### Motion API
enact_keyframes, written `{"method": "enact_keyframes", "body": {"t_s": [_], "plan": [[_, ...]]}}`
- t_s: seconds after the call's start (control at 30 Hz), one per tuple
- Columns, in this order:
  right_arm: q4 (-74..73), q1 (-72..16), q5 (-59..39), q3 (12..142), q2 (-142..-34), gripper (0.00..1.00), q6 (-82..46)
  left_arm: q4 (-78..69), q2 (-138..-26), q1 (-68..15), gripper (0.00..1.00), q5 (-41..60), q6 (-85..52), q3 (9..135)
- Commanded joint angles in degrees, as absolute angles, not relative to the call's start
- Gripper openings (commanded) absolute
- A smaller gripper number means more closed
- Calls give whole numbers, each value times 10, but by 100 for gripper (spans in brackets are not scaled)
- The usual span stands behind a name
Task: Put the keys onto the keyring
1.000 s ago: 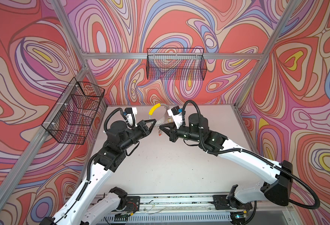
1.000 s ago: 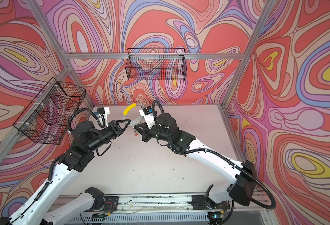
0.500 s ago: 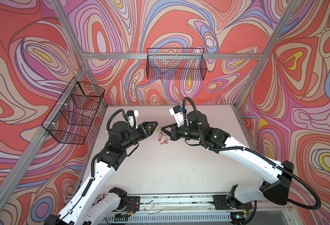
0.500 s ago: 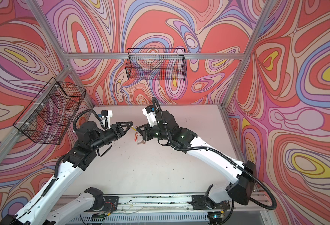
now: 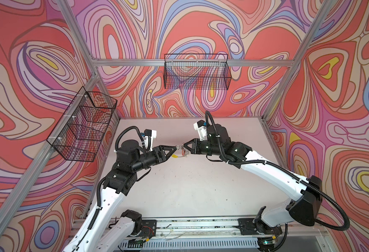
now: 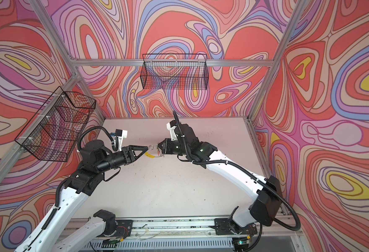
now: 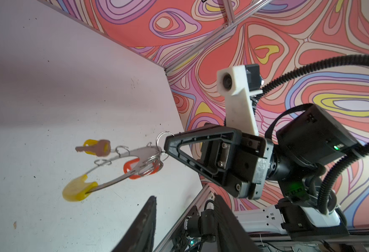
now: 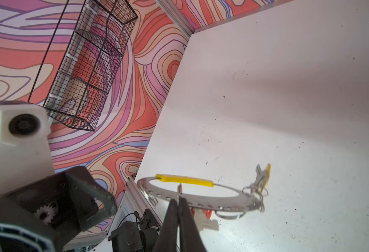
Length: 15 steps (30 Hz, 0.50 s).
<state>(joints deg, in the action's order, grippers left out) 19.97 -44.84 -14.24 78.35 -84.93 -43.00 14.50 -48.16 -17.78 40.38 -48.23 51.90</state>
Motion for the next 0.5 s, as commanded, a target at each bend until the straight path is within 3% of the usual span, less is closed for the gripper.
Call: {"method": "enact_keyframes", "body": {"t_s": [0.0, 0.2, 0.47], "plan": [[214, -436, -130, 773, -856, 0, -486, 194, -470, -199, 45, 430, -435, 511], [266, -425, -142, 791, -860, 0, -515, 214, -512, -276, 45, 348, -381, 512], [305, -409, -185, 788, -864, 0, -553, 179, -578, -343, 45, 318, -365, 523]]}}
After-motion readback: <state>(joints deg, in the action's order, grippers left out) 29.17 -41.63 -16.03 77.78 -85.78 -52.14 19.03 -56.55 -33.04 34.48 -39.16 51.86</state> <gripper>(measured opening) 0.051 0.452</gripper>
